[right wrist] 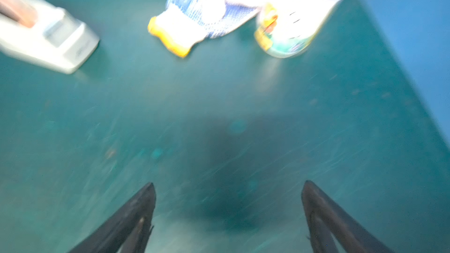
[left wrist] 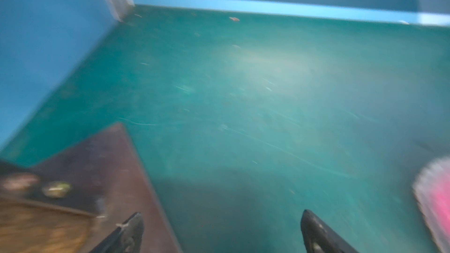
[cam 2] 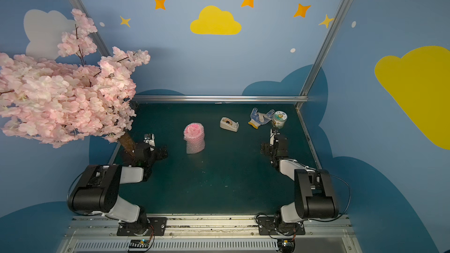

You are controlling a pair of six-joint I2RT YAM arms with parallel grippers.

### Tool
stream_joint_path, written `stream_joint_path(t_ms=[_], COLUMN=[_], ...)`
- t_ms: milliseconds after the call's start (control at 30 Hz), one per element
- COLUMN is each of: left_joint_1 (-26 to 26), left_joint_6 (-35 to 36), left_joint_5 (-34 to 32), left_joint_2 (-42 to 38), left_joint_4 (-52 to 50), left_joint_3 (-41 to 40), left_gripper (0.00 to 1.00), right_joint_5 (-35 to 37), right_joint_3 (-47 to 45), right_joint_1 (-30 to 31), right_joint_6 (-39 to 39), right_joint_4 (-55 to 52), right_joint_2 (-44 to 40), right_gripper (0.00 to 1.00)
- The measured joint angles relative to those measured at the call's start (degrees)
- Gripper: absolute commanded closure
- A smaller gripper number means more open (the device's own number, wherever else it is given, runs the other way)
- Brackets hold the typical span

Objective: Wrap wine glasses in bubble wrap
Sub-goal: Reset both arms

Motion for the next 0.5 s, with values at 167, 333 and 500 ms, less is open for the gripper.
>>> stream_joint_path(t_ms=[167,333,500], left_joint_1=[-0.2,-0.2,-0.1], left_joint_6=[0.6,1.0,1.8], left_joint_5=[1.7,2.1,4.5], left_joint_2=[-0.2,-0.2,-0.2], left_joint_4=[1.8,2.1,1.6], left_joint_3=[0.3,0.4,0.9], left_gripper=[0.0,0.0,0.0], right_joint_5=[-3.7,-5.5,-5.9], right_joint_3=[-3.4,-3.3,-3.3], right_joint_1=[-0.9,-0.8,-0.8], right_joint_6=[-0.9,-1.1,-1.2], right_joint_4=[4.6,6.2,6.3], right_joint_2=[0.7,0.7,0.7], right_gripper=[0.05,0.05,0.05])
